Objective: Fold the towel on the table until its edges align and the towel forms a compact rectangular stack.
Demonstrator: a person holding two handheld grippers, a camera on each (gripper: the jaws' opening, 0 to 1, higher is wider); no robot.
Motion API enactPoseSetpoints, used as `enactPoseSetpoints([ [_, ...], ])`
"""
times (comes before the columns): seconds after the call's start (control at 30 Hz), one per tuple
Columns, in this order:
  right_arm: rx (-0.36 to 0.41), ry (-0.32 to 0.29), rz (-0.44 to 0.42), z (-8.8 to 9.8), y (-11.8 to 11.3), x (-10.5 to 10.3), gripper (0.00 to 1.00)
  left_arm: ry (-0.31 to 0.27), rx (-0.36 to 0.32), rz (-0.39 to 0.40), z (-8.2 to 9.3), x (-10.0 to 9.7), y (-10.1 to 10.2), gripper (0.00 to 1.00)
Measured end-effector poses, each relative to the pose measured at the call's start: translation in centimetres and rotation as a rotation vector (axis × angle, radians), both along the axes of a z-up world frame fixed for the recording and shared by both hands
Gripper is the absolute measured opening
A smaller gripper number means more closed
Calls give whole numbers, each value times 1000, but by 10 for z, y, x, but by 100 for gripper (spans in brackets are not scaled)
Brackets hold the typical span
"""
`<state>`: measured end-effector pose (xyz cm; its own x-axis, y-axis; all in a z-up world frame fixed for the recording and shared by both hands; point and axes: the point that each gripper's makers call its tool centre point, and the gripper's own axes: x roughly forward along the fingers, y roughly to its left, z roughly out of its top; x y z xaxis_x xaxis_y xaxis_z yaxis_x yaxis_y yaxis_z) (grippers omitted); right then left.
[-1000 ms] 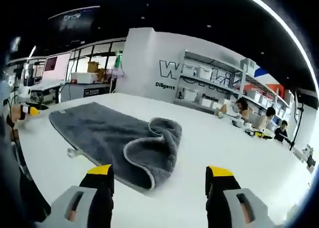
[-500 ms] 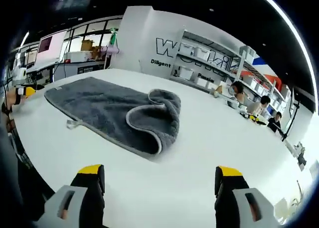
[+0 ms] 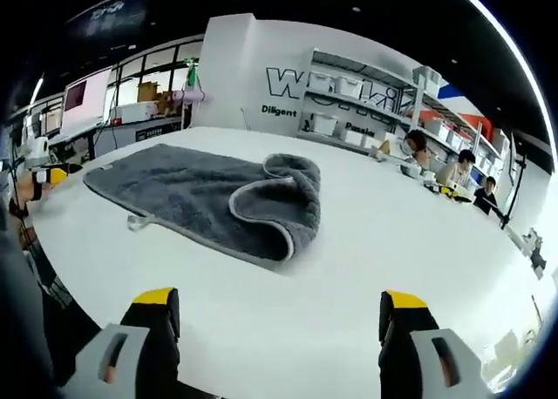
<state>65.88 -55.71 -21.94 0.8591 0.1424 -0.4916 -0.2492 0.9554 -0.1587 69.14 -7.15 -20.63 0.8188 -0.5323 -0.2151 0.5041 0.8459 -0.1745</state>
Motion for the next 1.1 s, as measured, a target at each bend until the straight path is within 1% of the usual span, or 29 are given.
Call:
enactPoseSetpoints([
  [0.17,9,-9,17,1,7,6,99,3,3,6,-1,-2,3,98],
  [0.3,21,-28,27,4,12,12,99,2,3,10,0,-1,4,98],
  [0.57,53,-58,52,9,25,30,99,4,3,11,-1,-1,4,98],
  [0.87,53,-79,98,11,42,55,92,2,4,17,0,0,5,98],
  [0.93,53,-95,114,13,49,64,87,3,5,20,0,0,6,98],
  [1.0,65,-116,107,15,52,76,83,3,6,22,0,-1,6,98],
  [1.1,84,-139,103,17,56,87,77,4,5,23,-1,-1,7,98],
])
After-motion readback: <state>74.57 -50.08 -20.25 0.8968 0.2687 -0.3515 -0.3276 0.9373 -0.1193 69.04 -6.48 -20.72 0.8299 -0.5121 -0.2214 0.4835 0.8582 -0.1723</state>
